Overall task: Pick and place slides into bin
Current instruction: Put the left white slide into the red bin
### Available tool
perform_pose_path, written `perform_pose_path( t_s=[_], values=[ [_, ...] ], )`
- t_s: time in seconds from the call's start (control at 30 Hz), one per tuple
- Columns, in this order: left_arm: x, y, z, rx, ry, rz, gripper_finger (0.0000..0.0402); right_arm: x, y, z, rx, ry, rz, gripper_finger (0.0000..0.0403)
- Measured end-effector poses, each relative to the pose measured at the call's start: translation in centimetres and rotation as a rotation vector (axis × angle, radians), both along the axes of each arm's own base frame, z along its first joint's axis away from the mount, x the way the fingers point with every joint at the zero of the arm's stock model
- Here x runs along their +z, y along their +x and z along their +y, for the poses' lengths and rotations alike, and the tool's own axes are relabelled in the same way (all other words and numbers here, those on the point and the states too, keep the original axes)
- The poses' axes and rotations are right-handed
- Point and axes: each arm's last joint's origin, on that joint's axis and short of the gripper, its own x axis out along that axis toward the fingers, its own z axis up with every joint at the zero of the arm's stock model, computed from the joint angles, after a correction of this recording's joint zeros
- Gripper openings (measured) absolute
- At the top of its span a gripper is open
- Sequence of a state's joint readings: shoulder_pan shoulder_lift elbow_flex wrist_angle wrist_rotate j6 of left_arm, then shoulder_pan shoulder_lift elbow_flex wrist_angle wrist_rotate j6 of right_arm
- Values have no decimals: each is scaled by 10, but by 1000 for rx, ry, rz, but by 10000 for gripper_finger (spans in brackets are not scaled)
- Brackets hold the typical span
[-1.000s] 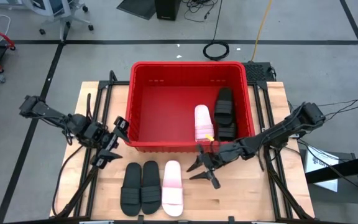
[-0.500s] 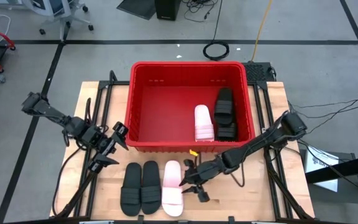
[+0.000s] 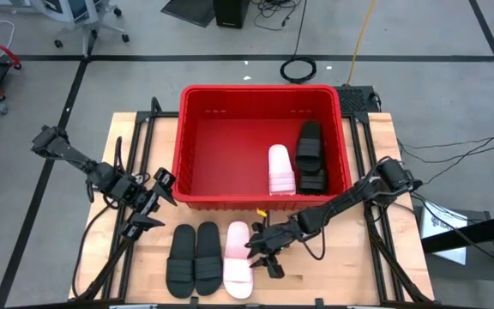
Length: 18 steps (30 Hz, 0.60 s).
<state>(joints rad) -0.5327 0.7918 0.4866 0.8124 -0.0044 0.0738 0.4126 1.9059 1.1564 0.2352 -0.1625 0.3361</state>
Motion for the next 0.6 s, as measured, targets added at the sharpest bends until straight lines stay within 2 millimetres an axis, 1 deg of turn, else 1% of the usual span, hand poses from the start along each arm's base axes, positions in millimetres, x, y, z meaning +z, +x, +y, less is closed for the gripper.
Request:
perform_pose_path(
  t_s=[0.1,0.6],
  values=[
    [0,0,0,0,0,0,241,-2,0,-1,-4,-3,11,130],
    [0,0,0,6,-2,0,241,-1,1,-1,-25,-23,-7,130]
  ],
)
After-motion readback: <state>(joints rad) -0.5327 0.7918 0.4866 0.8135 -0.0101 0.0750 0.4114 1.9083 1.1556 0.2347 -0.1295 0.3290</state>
